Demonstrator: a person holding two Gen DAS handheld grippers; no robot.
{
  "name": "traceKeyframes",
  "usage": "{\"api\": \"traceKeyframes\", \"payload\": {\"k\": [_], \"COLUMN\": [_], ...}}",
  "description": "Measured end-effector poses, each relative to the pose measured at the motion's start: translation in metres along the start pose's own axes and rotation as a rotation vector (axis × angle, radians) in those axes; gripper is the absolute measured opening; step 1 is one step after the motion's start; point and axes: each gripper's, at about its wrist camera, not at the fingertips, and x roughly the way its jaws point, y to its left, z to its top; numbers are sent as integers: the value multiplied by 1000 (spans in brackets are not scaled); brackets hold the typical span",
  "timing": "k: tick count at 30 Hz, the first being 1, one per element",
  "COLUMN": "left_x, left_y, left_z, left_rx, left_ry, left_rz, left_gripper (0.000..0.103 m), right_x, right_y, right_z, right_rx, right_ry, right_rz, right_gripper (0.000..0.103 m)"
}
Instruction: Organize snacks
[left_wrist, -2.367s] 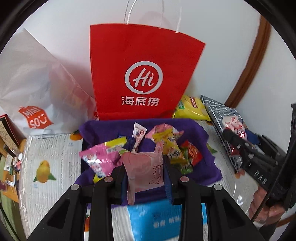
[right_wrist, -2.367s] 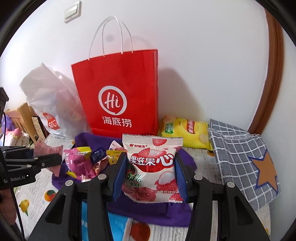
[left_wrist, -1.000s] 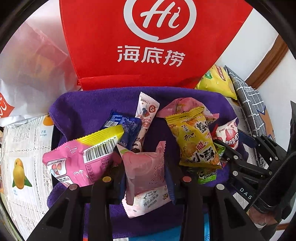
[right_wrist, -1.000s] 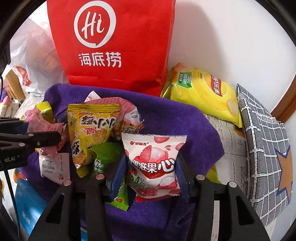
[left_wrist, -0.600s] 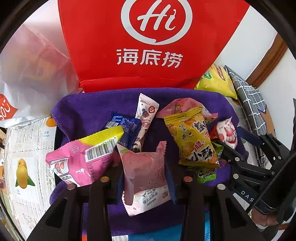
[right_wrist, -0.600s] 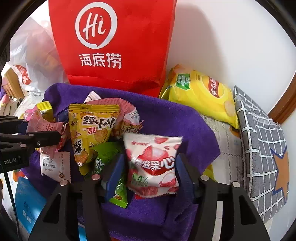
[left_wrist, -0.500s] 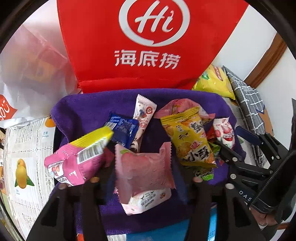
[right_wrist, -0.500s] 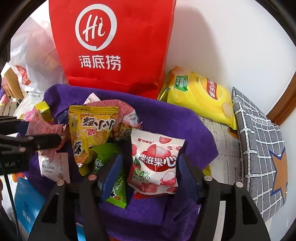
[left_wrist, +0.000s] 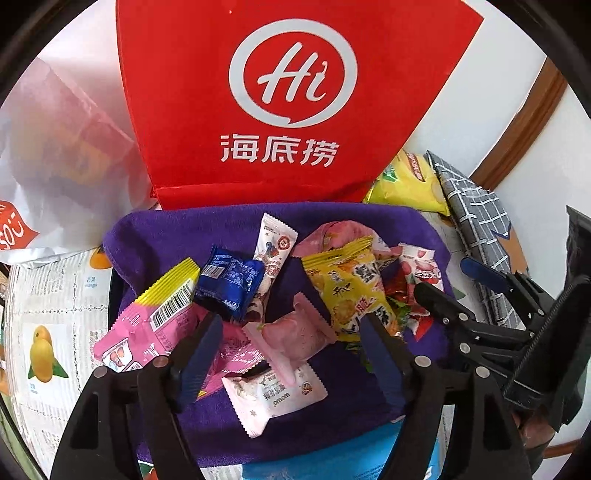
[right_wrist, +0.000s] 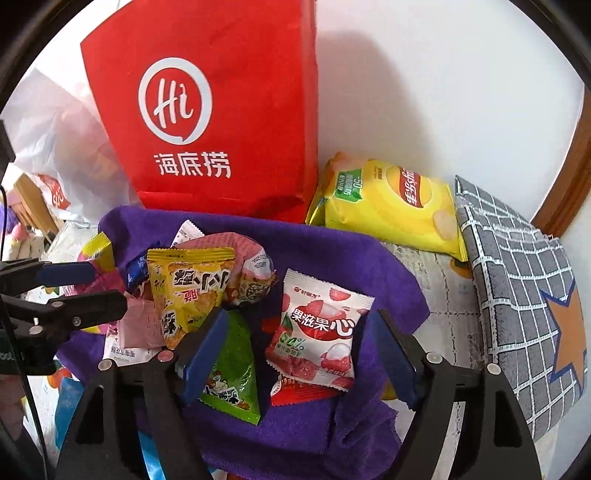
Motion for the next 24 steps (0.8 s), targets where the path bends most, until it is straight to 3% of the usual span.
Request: {"api": "traceKeyframes", "payload": {"k": [13, 17, 20, 24], "left_x": [-43, -70, -90, -117], "left_y": [-12, -17, -17, -15], "left_z": [-5, -17, -30, -51], "left_rx": [7, 25, 30, 29], "left_ry": [-17, -69, -96, -143], "left_rz": [1, 1, -1, 39], "left_gripper": [80, 80, 80, 84], "right_x": [-60, -85, -110, -142], "right_y": [-1, 7, 19, 33], "right_z": [10, 4, -5, -23], "right_rx": [69, 79, 58, 43], "right_ry": [-108, -122, -159, -193], "right_rz": [-26, -11, -45, -59], "right_gripper": [79, 79, 79, 81]}}
